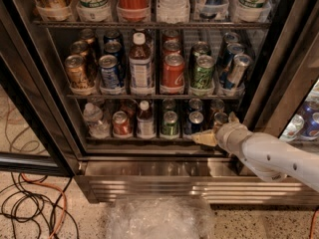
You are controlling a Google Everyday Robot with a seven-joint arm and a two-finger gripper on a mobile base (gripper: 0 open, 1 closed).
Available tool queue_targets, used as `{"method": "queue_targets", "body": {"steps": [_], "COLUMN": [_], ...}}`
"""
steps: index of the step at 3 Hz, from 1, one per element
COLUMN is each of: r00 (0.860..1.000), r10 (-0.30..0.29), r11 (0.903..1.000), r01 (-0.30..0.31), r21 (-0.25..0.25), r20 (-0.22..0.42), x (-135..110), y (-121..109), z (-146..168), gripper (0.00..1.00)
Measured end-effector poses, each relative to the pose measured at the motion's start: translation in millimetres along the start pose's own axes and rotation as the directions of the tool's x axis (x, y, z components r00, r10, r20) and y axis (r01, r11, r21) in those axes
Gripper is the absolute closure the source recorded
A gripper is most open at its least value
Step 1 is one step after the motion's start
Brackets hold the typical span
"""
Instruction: Pick orange can from bottom shelf of fridge
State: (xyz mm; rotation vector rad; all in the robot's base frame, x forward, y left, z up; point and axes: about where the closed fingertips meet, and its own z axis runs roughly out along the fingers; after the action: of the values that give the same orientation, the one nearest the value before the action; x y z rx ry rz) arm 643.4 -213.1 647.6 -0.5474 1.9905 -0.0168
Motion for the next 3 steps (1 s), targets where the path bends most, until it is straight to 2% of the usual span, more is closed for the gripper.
{"method": "queue_targets", "body": {"steps": [1, 2, 3], "r00": [0.999, 0.999, 0.999], "r10": [-0.012, -0.012, -0.012], "r11": [0.9998, 0.9998, 0.9998], "r01": [0.012, 0.012, 0.012], "r21": [0.015, 0.015, 0.015], "r20": [-0.031, -0.031, -0.031], "x": [5.1, 5.0, 5.0], "y": [4.7, 4.8, 4.8], "z": [-1.0, -1.0, -1.0], "gripper": [0.00, 0.00, 0.17]}}
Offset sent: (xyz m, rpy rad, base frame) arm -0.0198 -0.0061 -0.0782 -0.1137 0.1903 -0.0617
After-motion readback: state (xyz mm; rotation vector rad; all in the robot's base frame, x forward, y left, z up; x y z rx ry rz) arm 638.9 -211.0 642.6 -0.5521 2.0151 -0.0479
